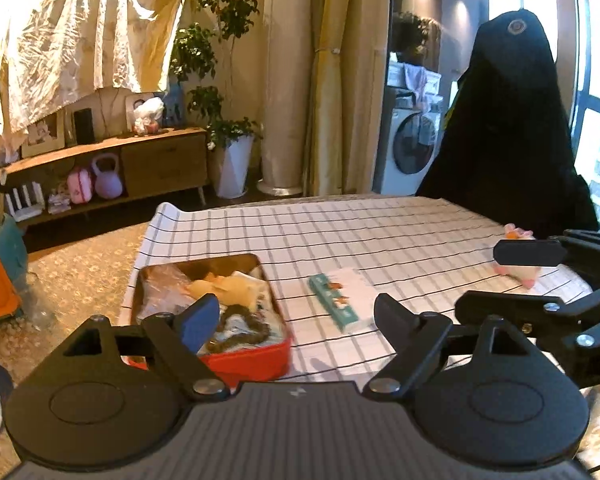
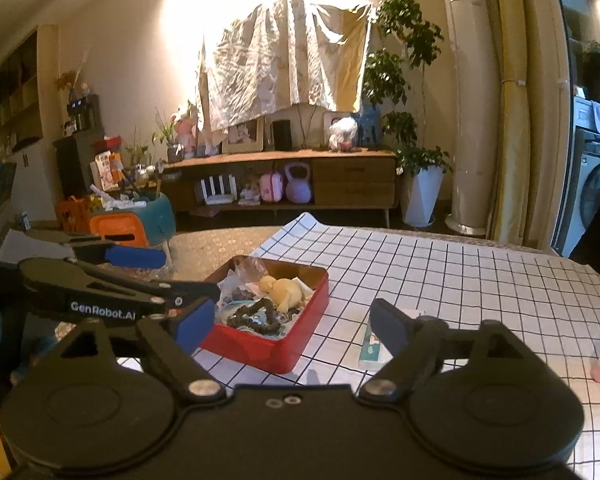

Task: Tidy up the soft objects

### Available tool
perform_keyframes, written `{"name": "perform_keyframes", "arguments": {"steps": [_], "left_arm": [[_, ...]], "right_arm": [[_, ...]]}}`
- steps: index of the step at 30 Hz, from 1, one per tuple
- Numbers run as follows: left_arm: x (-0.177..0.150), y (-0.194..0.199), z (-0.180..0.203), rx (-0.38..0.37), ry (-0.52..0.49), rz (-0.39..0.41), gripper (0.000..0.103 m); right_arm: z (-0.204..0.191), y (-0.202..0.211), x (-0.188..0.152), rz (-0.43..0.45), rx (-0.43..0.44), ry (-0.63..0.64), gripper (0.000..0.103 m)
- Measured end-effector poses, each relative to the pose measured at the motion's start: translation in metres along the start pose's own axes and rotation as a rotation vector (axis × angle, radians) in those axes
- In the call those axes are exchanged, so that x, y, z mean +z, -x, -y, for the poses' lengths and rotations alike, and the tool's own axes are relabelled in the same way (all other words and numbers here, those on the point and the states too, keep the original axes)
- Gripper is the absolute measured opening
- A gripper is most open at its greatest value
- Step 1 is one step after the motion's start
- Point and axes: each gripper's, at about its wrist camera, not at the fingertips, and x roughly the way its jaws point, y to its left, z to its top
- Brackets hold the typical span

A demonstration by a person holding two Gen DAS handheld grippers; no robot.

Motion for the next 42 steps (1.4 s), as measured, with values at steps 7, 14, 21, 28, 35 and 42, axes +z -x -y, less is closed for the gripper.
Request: {"name": "perform_keyframes", "arguments": {"steps": [7,14,21,28,35,42], "left_arm": [[-0.012,0.013,0.009,-0.017,0.016,0.029,0.095],[-0.019,0.024,0.022,0.017,-0.017,0.065,0.103],[-0.023,0.030,0.033,0.032,-0.033,0.074,0.103],[-0.025,0.032,0.034,0.038,-0.023,0.070,0.103],[-0.026,0.033,0.034,0.047,-0.027,0.079,0.103],[-0.028,0.035,0.035,0.049,-0.024,0.085,0.103]], "right_arm": [[0.000,0.019,-0.011,0.052,-0.029,-0.006,0.100],[0.005,0.021,-0.025,0.063,-0.080,-0.034,0.102],[0.008,0.027,-0.036,0.064,-0.103,-0.060,0.103],[0.010,0.030,-0.036,0.069,-0.103,-0.076,0.103],[0.010,0.034,-0.038,0.069,-0.112,-0.081,0.103],[0.010,0.037,-0.038,0.069,-0.119,-0.083,0.103]]}}
